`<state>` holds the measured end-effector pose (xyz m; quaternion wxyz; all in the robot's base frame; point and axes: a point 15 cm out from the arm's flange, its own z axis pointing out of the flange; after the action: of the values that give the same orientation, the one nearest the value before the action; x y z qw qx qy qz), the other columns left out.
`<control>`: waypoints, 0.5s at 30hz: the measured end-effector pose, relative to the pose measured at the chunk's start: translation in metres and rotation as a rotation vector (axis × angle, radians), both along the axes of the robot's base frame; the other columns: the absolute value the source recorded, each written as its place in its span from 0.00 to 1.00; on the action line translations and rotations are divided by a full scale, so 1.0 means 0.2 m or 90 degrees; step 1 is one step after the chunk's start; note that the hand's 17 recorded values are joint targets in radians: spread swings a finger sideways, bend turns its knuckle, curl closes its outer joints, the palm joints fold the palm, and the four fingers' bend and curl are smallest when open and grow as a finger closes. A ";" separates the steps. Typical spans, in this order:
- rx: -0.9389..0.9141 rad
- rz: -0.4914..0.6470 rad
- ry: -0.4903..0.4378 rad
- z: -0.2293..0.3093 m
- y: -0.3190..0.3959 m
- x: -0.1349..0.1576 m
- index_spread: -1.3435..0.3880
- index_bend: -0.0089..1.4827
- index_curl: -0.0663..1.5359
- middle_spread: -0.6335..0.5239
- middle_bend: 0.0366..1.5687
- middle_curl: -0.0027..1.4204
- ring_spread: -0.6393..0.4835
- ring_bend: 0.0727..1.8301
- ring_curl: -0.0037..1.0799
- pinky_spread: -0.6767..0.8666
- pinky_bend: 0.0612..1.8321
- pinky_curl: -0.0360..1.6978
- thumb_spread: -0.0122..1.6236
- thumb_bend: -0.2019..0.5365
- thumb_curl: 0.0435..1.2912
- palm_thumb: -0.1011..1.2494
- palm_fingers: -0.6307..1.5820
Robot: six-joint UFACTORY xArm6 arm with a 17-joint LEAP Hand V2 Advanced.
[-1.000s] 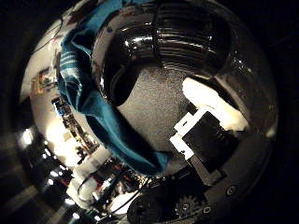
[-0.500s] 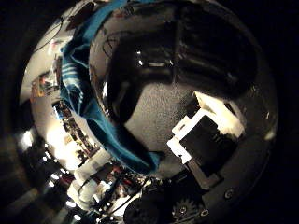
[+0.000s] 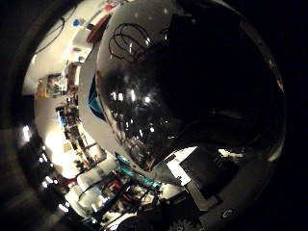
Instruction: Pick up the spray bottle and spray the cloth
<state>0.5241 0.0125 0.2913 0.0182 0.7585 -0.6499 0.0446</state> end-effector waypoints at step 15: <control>0.131 0.023 -0.012 0.24 0.24 -0.20 0.58 0.81 0.73 0.22 0.79 0.88 0.31 0.80 0.89 0.35 0.71 0.83 0.49 0.25 0.60 0.85 0.63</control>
<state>0.4848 0.0614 0.3401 -0.0663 0.7674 -0.6376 -0.0151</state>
